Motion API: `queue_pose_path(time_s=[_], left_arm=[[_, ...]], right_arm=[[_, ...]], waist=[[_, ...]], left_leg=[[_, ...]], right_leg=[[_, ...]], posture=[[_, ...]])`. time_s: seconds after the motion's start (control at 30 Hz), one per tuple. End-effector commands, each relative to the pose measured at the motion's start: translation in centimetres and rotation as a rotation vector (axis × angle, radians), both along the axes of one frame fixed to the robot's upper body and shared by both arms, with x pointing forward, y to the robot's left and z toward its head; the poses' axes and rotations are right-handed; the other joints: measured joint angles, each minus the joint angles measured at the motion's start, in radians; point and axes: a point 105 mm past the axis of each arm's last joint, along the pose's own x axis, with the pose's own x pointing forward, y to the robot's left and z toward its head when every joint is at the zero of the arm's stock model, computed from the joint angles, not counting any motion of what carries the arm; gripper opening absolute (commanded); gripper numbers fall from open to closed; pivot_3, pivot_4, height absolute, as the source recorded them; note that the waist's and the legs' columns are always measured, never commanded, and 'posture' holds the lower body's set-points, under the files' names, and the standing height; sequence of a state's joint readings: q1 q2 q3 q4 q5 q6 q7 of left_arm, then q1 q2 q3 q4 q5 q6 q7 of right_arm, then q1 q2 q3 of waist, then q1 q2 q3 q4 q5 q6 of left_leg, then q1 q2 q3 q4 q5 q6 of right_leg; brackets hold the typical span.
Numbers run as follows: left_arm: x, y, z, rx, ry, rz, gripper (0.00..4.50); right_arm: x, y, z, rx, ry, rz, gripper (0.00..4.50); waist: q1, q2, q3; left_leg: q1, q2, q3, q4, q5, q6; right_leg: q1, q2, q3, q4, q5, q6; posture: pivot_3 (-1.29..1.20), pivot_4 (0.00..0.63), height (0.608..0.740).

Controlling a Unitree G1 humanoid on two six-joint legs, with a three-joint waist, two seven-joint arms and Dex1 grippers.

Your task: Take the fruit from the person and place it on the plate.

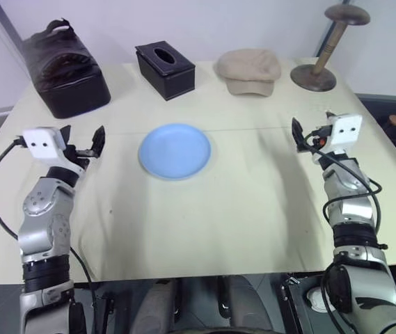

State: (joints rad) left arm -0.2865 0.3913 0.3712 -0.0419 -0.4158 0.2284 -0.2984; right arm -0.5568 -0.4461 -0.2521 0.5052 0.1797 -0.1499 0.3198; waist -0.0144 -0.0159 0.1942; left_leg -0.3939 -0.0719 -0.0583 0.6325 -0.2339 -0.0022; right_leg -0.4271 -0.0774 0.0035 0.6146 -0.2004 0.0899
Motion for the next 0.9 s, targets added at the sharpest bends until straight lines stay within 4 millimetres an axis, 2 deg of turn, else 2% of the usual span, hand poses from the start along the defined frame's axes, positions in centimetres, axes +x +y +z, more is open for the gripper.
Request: queue_pose_path(time_s=[0.03,0.17,0.9], left_arm=[[-0.4,0.5,1.75,0.018,-0.068,0.015,4.5],[-0.39,1.03,2.02,0.01,-0.078,0.043,4.5],[-0.46,1.04,1.93,0.021,-0.068,0.045,4.5]], right_arm=[[-0.23,-0.29,1.84,-0.004,-0.061,-0.001,4.45],[-0.2,-0.2,1.64,-0.002,-0.057,0.001,4.45],[-0.25,0.04,1.25,-0.004,-0.043,0.004,4.45]], waist=[[0.001,0.0,0.0],[0.001,0.0,0.0],[0.001,0.0,0.0]], left_leg=[[0.0,0.0,0.0,0.0,0.0,0.0],[0.0,0.0,0.0,0.0,0.0,0.0],[0.0,0.0,0.0,0.0,0.0,0.0]], right_leg=[[0.0,0.0,0.0,0.0,0.0,0.0],[0.0,0.0,0.0,0.0,0.0,0.0],[0.0,0.0,0.0,0.0,0.0,0.0]], posture=[[0.0,0.15,0.74],[0.0,0.15,0.74],[0.0,0.15,0.74]])
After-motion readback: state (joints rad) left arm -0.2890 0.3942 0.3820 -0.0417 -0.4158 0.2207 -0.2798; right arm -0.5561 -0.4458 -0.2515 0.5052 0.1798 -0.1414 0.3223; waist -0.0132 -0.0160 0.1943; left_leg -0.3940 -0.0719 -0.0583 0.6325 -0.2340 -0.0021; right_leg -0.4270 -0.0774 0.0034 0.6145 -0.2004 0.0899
